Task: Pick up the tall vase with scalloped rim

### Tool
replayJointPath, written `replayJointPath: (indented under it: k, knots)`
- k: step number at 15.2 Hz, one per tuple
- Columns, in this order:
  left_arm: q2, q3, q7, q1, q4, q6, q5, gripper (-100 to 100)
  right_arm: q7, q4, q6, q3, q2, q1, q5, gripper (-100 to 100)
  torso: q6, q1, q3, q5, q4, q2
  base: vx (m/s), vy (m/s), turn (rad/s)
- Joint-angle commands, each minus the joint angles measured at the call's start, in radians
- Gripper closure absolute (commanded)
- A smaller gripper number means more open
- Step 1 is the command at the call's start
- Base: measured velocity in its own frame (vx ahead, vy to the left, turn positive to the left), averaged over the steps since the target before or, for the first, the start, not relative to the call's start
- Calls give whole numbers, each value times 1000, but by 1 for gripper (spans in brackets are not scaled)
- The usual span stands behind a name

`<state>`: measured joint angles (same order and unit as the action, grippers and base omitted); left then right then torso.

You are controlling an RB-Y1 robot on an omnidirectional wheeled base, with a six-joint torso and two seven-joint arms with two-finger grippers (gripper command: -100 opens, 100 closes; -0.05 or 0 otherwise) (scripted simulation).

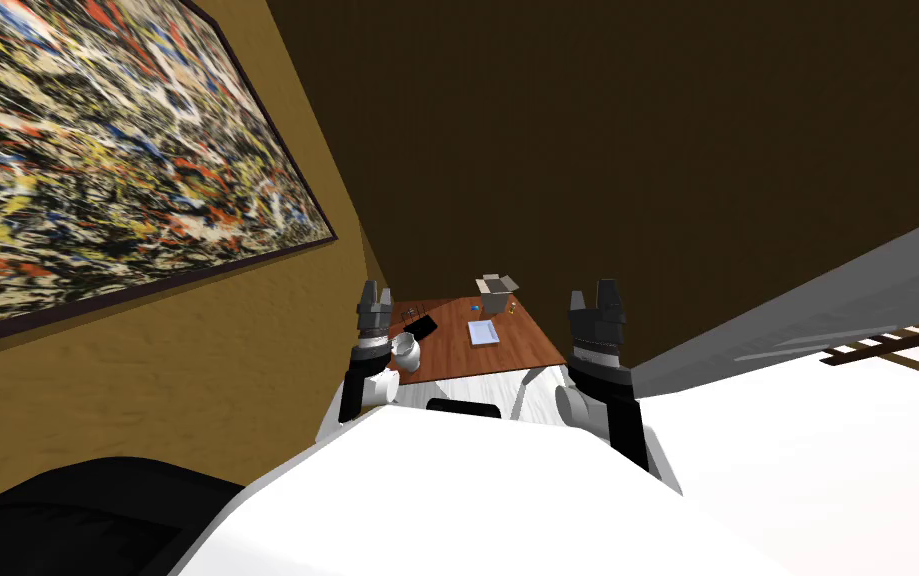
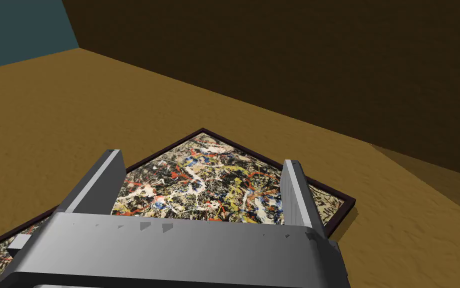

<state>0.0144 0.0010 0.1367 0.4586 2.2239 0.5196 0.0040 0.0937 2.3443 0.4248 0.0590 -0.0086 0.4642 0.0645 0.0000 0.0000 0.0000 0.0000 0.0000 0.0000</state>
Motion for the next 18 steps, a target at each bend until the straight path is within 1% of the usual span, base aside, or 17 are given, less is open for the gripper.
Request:
replayJointPath:
  k: [1, 2, 3, 5, 6, 8, 9, 10, 11, 12, 13, 14, 15, 16, 17, 18]
  knots:
    - [-39, 3, -5, 1, -2, -13, 6, -100, 0, 0, 0, 0, 0, 0, 0, 0, 0, 0, 0, 0, 0, 0, -56, -8, -7]
    - [-64, 5, -9, 2, -4, -27, 12, -100, 0, 0, 0, 0, 0, 0, 0, 0, 0, 0, 1, 0, 0, 2, -125, -10, -26]
    - [-66, 5, -9, 2, -4, -27, 12, -100, 0, 0, 0, 0, 0, 0, 0, 0, 0, 0, 3, 0, 1, 6, -130, -12, -24]
    - [-121, 14, -23, 5, -9, -66, 30, -100, 0, 0, 0, 0, 0, 0, 0, 0, 0, -1, 5, 0, 2, 9, -123, -20, -51]
    - [-122, 14, -23, 5, -9, -66, 30, -100, 0, 0, 0, 0, 0, 0, 0, 0, 0, -1, 5, 0, 2, 9, -100, -11, -46]
    - [-173, 25, -41, 10, -16, -120, 55, -100, 0, 0, 0, 0, 0, 0, 0, 0, 0, 0, 4, 0, 2, 7, -75, -3, -82]
    - [-173, 25, -41, 10, -16, -121, 55, -100, 0, 0, 0, 0, 0, 0, 0, 0, 0, 0, 4, 0, 2, 7, -65, 3, -83]
    - [-198, 31, -53, 12, -21, -152, 70, -100, 0, 0, 0, 0, 0, 0, 0, 0, 0, 1, 4, 0, 1, 6, -63, -2, -73]
    - [-198, 31, -53, 12, -21, -154, 70, -100, 0, 0, 0, 0, 0, 0, 0, 0, 0, 1, 3, 0, 1, 6, -51, -2, -53]
    - [-221, 39, -65, 15, -26, -184, 86, -100, 0, 0, 0, 0, 0, 0, 0, 0, 0, 0, 3, 0, 1, 5, -43, -2, -83]
    - [-221, 39, -65, 15, -26, -189, 86, -100, 0, 0, 0, 0, 0, 0, 0, 0, 0, 1, 2, 0, 1, 4, -36, 2, -82]
    - [-243, 47, -78, 18, -31, -218, 103, -100, 0, 0, 0, 0, 0, 0, 0, 0, 0, 1, 2, 0, 1, 4, -40, 4, -87]
    - [-243, 47, -78, 18, -31, -228, 103, -100, 0, 0, 0, 0, 0, 0, 0, 0, 0, 1, 2, 0, 1, 3, -40, 8, -80]
    - [-265, 55, -92, 22, -37, -252, 122, -100, 0, 0, 0, 0, 0, 0, 0, 0, 0, 1, 2, 0, 1, 3, -41, 8, -111]
    - [-265, 55, -92, 22, -37, -269, 122, -100, 0, 0, 0, 0, 0, 0, 0, 0, 0, 1, 2, 0, 1, 3, -40, 9, -94]
    - [-285, 64, -107, 25, -43, -293, 142, -100, 0, 0, 0, 0, 0, 0, 0, 0, 0, 1, 2, 0, 1, 3, -37, 10, -110]
